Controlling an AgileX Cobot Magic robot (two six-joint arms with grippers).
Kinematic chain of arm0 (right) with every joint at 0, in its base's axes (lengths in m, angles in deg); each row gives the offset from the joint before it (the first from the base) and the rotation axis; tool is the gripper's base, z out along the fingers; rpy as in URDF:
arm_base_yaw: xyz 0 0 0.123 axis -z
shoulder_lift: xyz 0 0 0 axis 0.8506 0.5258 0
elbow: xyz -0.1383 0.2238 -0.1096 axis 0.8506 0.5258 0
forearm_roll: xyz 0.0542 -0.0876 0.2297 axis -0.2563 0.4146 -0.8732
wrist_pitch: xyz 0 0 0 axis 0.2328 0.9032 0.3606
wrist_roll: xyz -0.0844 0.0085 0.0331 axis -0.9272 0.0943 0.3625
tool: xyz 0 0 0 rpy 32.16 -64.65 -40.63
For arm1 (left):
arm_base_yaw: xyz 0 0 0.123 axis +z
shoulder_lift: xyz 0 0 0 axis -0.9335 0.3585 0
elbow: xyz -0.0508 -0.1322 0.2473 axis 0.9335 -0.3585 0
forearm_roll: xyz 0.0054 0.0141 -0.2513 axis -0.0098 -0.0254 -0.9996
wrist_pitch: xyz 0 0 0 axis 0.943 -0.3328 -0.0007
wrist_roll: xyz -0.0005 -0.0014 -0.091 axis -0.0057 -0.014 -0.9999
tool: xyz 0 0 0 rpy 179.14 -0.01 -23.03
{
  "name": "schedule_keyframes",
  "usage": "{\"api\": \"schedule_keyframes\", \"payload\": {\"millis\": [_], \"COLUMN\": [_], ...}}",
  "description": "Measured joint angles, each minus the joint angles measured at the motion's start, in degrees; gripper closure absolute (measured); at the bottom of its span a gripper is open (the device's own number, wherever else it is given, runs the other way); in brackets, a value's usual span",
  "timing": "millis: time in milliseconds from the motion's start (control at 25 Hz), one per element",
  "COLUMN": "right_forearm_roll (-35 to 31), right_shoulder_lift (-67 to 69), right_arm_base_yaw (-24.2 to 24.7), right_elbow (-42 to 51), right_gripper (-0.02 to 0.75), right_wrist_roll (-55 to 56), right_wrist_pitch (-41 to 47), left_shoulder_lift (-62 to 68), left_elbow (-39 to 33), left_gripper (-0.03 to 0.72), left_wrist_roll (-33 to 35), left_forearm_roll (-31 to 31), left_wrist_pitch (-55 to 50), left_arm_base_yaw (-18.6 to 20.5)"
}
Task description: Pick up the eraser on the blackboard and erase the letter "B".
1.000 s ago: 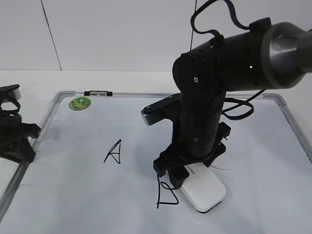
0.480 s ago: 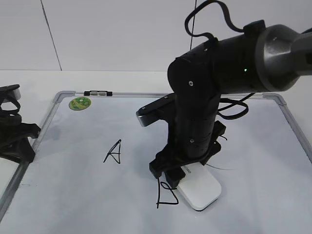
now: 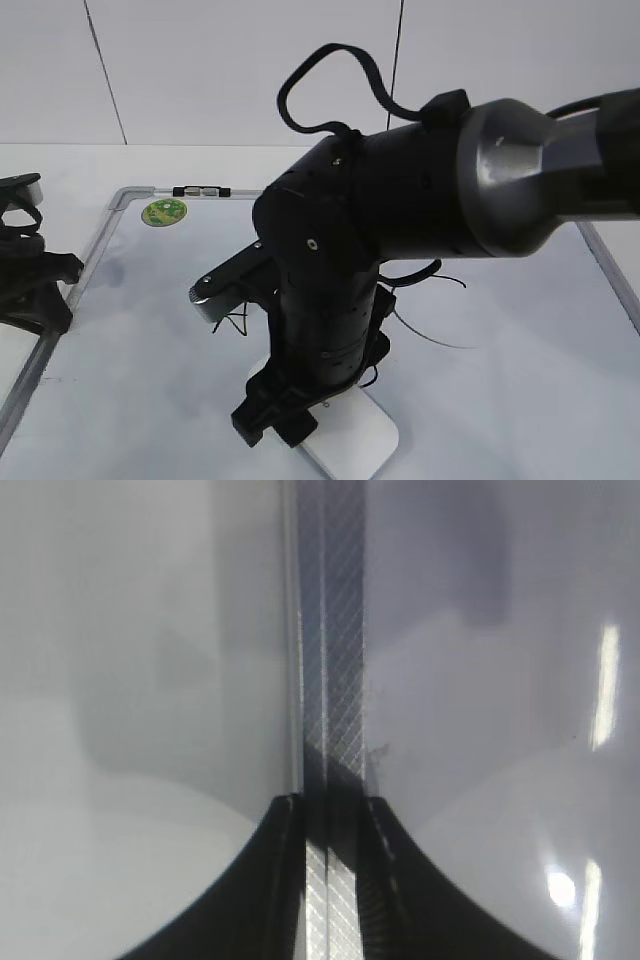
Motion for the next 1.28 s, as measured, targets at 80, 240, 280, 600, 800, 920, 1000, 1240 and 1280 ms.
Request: {"api": "schedule_keyframes", "payload": {"millis": [80, 240, 280, 600, 800, 920, 1000, 1240, 1280], "right_forearm_roll": [-1.04, -1.13, -0.63, 6.25, 7.21, 8.08, 8.91, 8.3, 7.53], "right_shoulder_lift": [0.0, 0.0, 0.0, 0.0, 0.0, 0.0, 0.0, 0.0, 0.0], "right_arm_base_yaw": [-0.45, -0.45, -0.45, 1.2, 5.29, 7.52, 8.61, 9.1, 9.1], "right_elbow": [0.0, 0.0, 0.0, 0.0, 0.0, 0.0, 0.0, 0.0, 0.0], "right_gripper": [0.196, 0.196, 0.196, 0.196, 0.196, 0.196, 0.196, 0.196, 0.196], "right_wrist_roll": [0.69, 1.18, 1.67, 6.8, 6.95, 6.95, 7.06, 6.8, 6.51], "right_wrist_pitch": [-0.04, -0.04, -0.04, -0.04, -0.04, -0.04, -0.04, -0.14, -0.28], "left_shoulder_lift": [0.0, 0.0, 0.0, 0.0, 0.0, 0.0, 0.0, 0.0, 0.0], "left_elbow": [0.0, 0.0, 0.0, 0.0, 0.0, 0.0, 0.0, 0.0, 0.0], "left_gripper": [0.582, 0.582, 0.582, 0.582, 0.582, 0.582, 0.582, 0.582, 0.582], "left_wrist_roll": [0.0, 0.0, 0.0, 0.0, 0.0, 0.0, 0.0, 0.0, 0.0], "left_forearm_roll": [0.0, 0.0, 0.0, 0.0, 0.0, 0.1, 0.1, 0.1, 0.1], "left_wrist_pitch": [0.0, 0.0, 0.0, 0.0, 0.0, 0.0, 0.0, 0.0, 0.0], "left_arm_base_yaw": [0.0, 0.0, 0.0, 0.0, 0.0, 0.0, 0.0, 0.0, 0.0]}}
